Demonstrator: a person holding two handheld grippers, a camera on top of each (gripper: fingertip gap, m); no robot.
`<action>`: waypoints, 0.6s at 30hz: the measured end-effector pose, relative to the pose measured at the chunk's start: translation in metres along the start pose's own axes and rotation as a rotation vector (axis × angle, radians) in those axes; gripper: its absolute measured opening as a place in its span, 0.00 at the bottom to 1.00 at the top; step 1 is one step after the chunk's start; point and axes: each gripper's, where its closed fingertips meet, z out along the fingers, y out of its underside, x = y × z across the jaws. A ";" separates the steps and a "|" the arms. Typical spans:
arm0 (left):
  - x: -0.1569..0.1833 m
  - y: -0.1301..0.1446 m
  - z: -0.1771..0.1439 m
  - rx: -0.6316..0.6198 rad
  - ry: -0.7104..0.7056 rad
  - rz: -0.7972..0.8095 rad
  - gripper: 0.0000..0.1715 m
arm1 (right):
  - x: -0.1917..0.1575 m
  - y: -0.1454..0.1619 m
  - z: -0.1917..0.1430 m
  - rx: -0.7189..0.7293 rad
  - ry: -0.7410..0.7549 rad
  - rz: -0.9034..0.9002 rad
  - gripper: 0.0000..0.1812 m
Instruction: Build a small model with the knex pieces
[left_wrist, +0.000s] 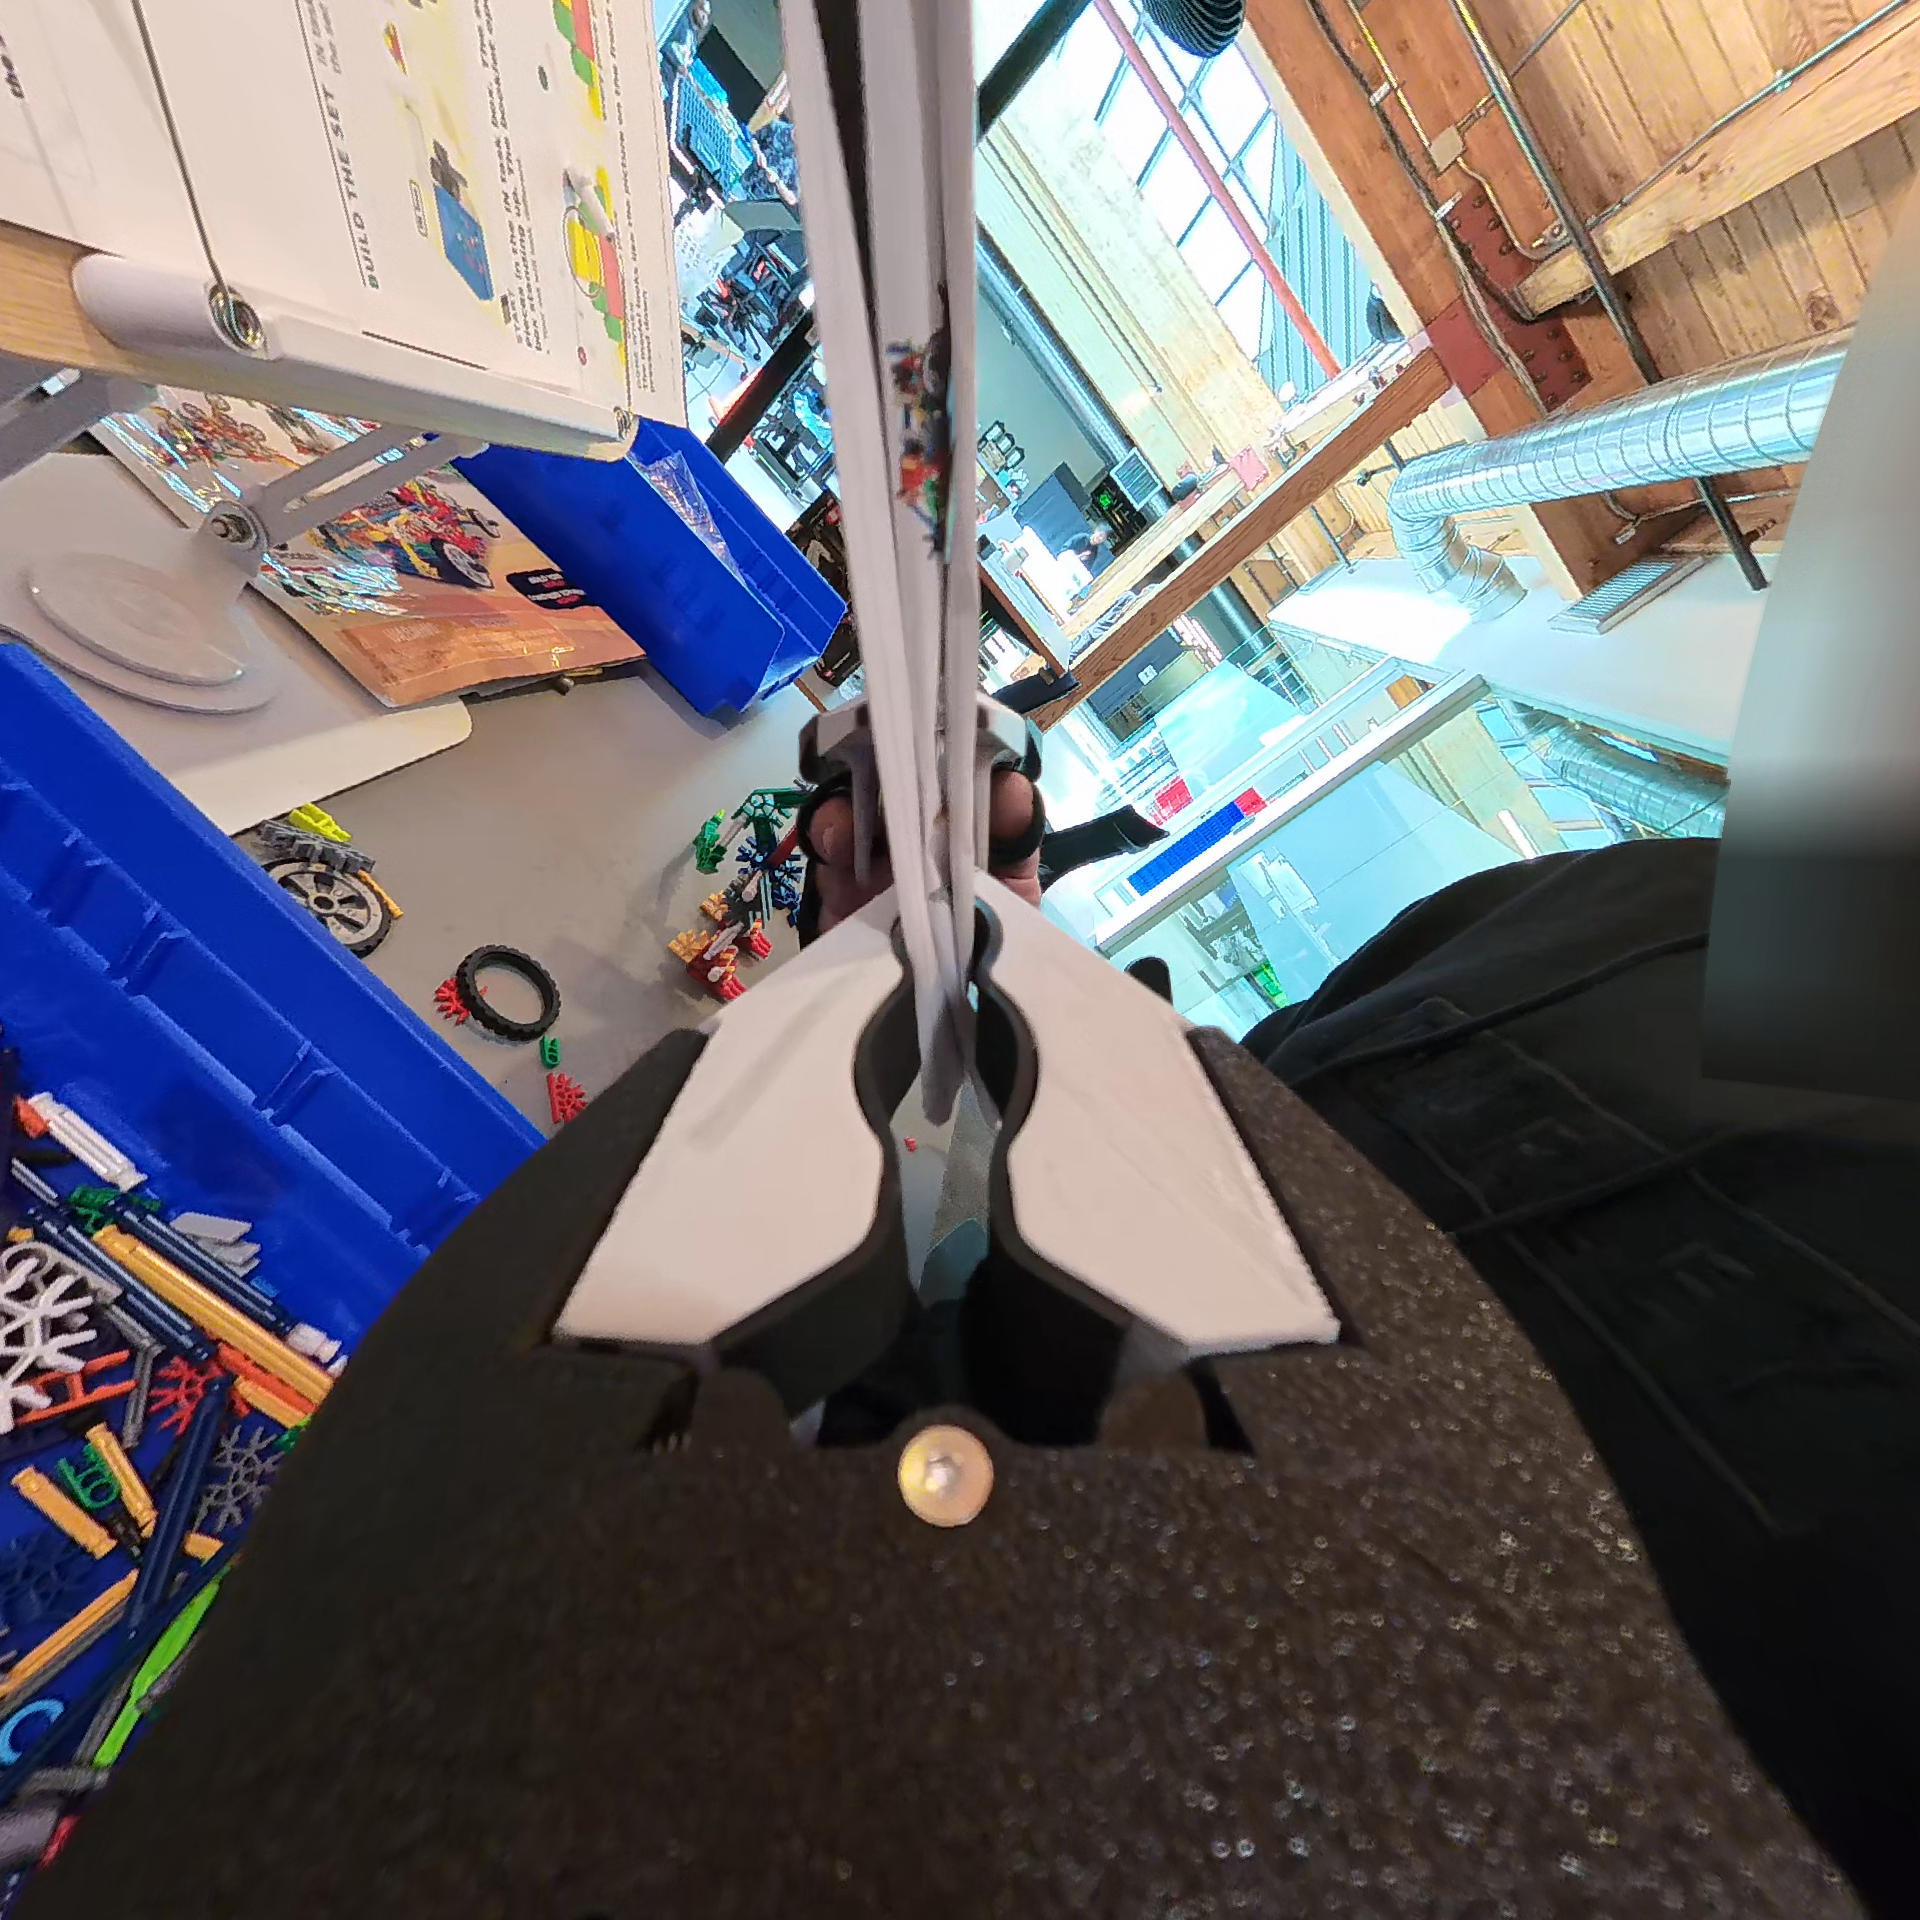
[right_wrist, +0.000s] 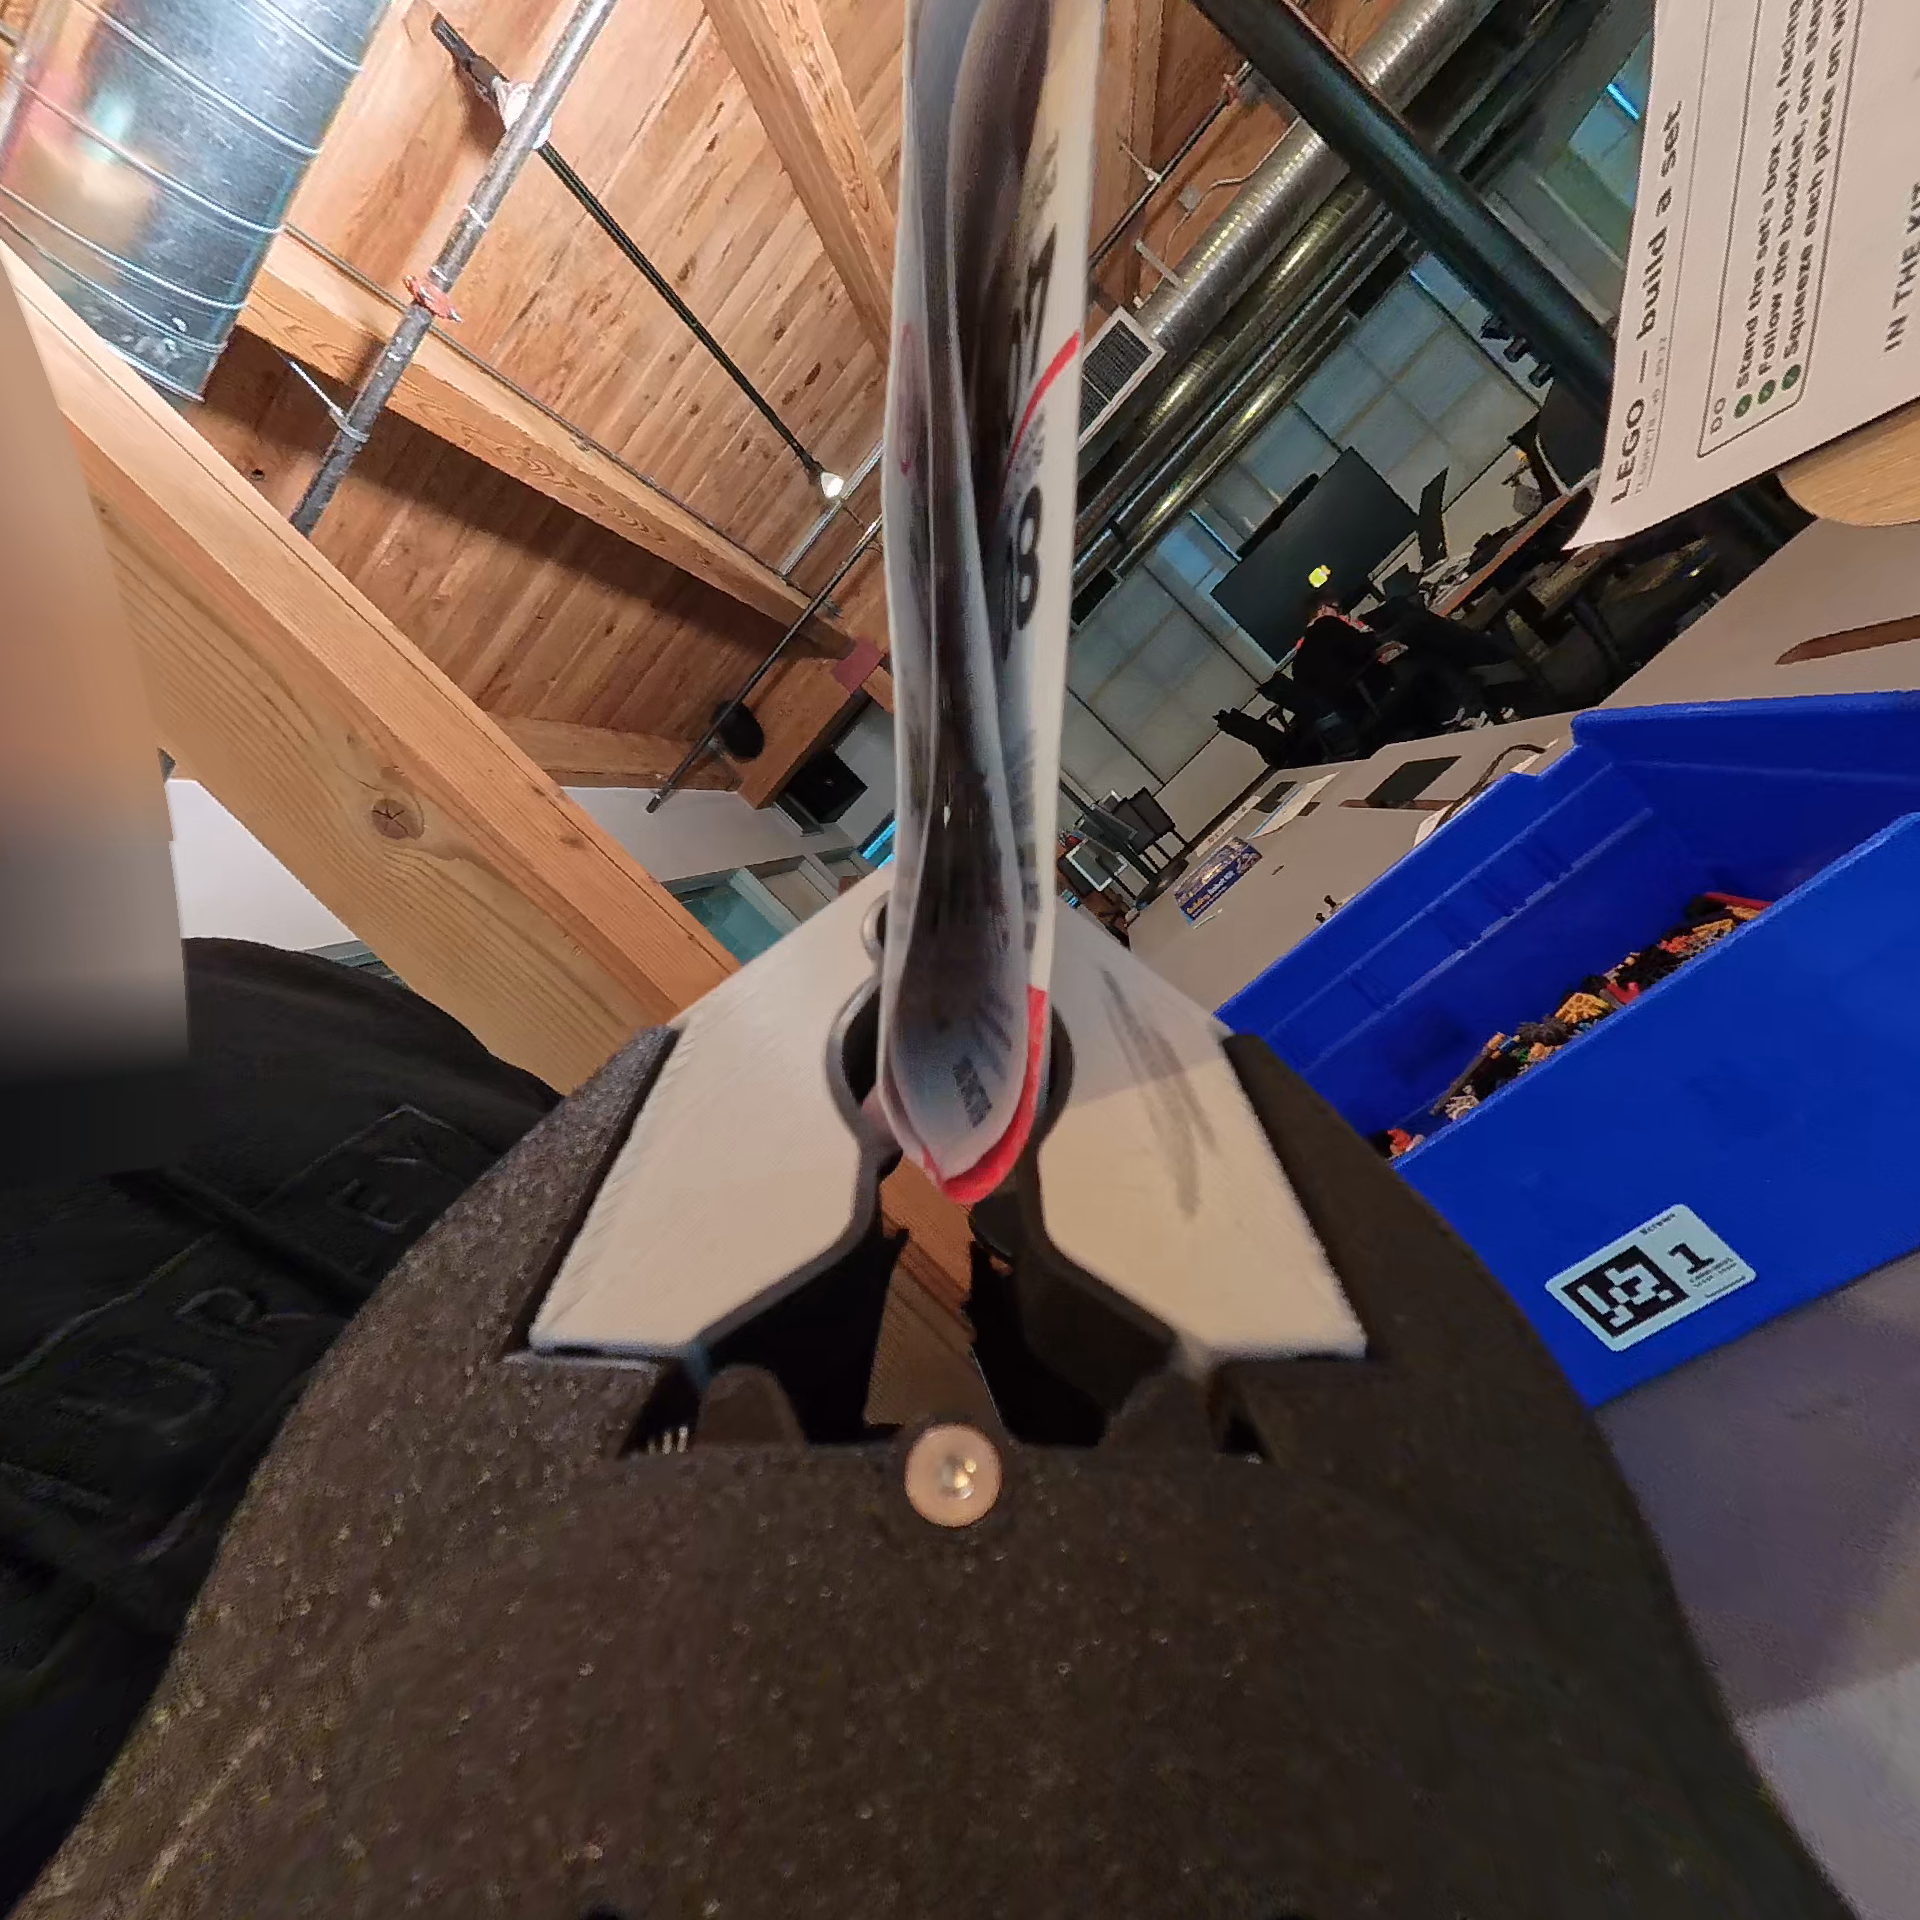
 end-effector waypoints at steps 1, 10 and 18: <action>0.000 0.000 0.000 0.002 -0.001 -0.001 0.00 | 0.001 0.001 0.000 -0.001 0.004 0.003 0.10; -0.001 -0.001 0.003 0.020 -0.006 -0.011 0.00 | -0.002 0.009 0.000 -0.040 -0.017 0.014 0.18; -0.002 -0.003 0.005 0.037 -0.004 -0.011 0.00 | -0.004 0.014 -0.001 -0.063 -0.032 0.026 0.25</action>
